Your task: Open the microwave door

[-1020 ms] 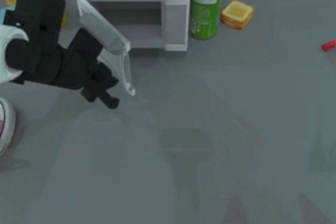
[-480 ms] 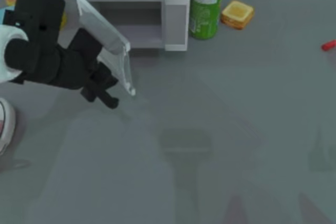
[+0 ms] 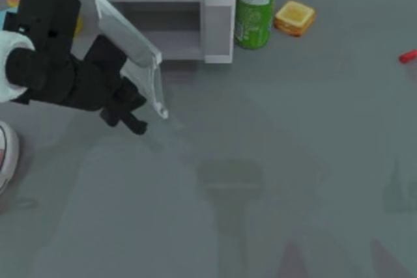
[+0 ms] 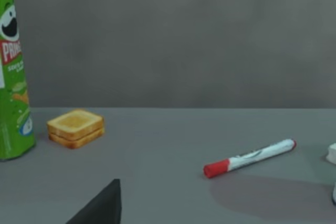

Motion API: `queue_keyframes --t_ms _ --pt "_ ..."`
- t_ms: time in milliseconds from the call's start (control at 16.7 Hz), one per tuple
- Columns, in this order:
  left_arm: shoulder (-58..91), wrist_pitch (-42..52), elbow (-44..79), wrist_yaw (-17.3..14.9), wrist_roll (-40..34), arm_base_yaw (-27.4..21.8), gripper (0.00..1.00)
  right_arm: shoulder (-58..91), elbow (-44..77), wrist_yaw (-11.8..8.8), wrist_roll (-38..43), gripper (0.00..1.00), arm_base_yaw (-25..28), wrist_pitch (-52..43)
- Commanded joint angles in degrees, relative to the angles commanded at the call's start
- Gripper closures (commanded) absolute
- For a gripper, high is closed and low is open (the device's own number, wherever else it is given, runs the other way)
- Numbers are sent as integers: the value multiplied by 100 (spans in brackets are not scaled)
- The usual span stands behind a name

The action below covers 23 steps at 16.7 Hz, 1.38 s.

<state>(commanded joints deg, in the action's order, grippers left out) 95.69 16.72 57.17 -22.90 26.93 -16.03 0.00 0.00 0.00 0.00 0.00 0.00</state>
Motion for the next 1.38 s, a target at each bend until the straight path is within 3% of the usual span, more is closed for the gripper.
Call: queue_keyframes --t_ms 60,840,1380 --pt "0 0 0 0 0 0 100 0 0 0 0 0 0 0" --pt "0 0 0 0 0 0 2 0 0 0 0 0 0 0" --pt "1 0 0 0 -1 -3 0 0 0 0 0 0 0 0"
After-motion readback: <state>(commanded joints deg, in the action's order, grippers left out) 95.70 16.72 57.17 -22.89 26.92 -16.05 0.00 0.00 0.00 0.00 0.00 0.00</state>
